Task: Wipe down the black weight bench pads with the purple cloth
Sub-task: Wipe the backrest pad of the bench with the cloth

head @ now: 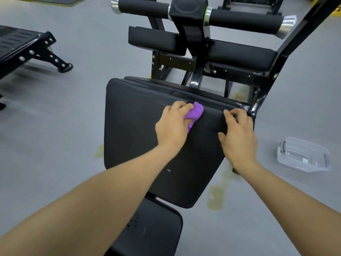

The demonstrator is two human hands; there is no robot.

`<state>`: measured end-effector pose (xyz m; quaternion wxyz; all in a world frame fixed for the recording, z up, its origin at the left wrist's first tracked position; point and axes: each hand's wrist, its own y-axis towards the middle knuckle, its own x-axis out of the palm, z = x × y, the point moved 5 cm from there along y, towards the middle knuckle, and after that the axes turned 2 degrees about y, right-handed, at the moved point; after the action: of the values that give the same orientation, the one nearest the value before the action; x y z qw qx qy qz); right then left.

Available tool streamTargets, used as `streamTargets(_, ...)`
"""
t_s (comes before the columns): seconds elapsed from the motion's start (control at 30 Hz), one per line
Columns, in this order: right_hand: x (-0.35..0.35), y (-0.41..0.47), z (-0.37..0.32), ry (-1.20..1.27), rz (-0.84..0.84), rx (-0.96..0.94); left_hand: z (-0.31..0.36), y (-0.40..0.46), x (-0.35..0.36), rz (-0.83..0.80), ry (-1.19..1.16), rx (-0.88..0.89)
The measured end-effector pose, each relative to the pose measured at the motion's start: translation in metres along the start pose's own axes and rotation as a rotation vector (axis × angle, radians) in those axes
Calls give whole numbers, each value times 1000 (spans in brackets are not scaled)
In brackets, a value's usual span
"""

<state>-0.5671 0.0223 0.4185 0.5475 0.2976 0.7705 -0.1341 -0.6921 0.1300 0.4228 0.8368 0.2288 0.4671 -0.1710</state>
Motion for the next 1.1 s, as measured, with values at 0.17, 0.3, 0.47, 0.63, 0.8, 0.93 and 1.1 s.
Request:
streamTargets(0.17,0,-12,15,103,53,40,-62,28,-29,232,-116,-543)
streamTargets(0.3,1,-14,27,212,67,63,-10,23,-13,186,-20,-419)
streamTargets(0.47,-1,-15,42,346,87,88,78,-16,35,-19,35,28)
streamTargets(0.63,-1,-16,42,364,55,108,51,-7,17,-51,67,143)
streamTargets(0.8,2,-20,41,398,45,133,12,2,-3,176,-2,-290)
streamTargets(0.93,4,-21,43,408,46,99,66,-41,37,49,-14,-58)
streamTargets(1.1,-1,-23,39,373,34,68,57,-44,37,-55,-17,74)
